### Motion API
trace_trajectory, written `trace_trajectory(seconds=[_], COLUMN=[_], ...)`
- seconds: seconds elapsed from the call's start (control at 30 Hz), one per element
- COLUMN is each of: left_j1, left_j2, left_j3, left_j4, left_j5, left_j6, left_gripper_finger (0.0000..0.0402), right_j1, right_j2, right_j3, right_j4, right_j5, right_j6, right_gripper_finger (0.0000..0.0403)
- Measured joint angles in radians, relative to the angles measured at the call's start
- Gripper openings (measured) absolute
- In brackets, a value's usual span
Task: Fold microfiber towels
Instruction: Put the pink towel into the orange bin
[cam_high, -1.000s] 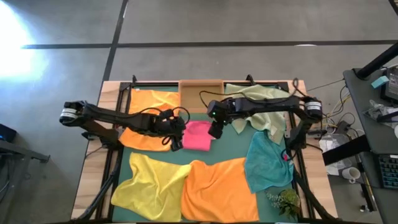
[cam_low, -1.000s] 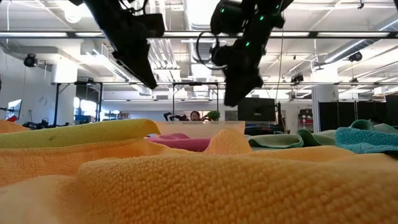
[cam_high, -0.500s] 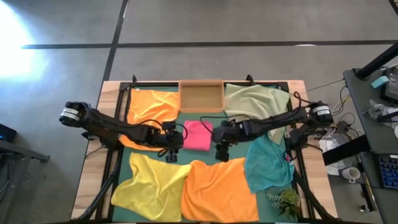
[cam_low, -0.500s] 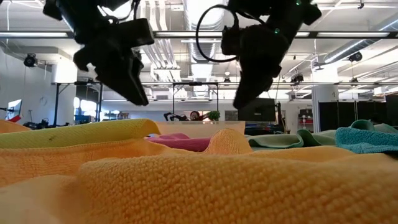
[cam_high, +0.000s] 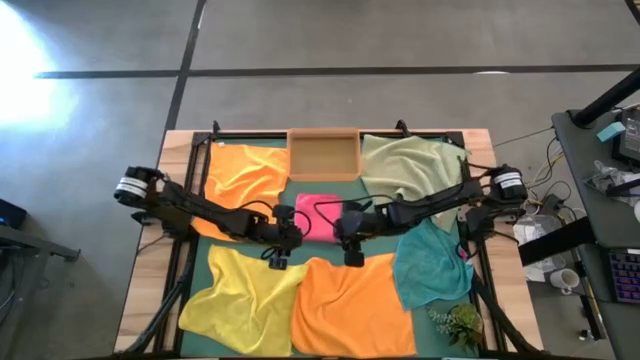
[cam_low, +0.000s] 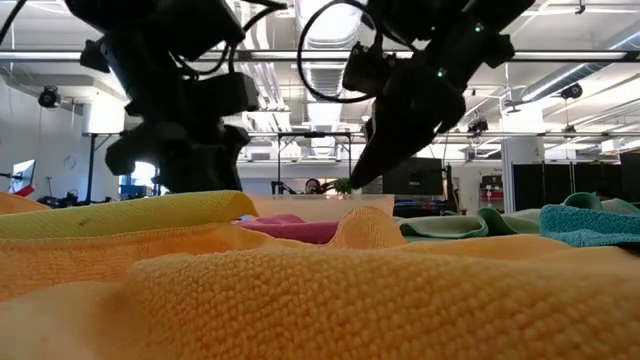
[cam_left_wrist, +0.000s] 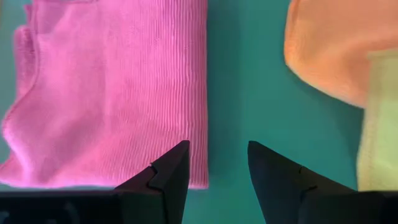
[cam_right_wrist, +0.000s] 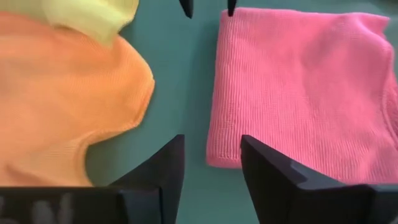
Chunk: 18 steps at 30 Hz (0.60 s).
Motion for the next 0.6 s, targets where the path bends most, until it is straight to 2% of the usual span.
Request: trace_trajectory(seconds=[0.13, 0.27, 0.47, 0.6], left_j1=[-0.001, -0.001, 0.000, 0.000], left_j2=[0.019, 0.022, 0.039, 0.071], left_j3=[0.000, -0.001, -0.002, -0.003], left_j4=[0.005, 0.004, 0.005, 0.013], left_j5=[-0.017, -0.097, -0.107, -0.091], left_j6=[0.000, -0.001, 0.000, 0.000], left_gripper_finger=[0.0147, 0.0147, 0.0147, 0.0147], right_j1=[0.000, 0.000, 0.000, 0.000], right_j2=[0.056, 0.109, 0.177, 0.213], right_j3=[0.038, 0.076, 0.112, 0.128], right_j4=[0.002, 0.003, -0.036, -0.049], right_j5=[0.001, 0.018, 0.033, 0.091], right_j6=[-0.076, -0.116, -0.125, -0.108], right_gripper_finger=[0.0185, 0.0208, 0.0216, 0.0215])
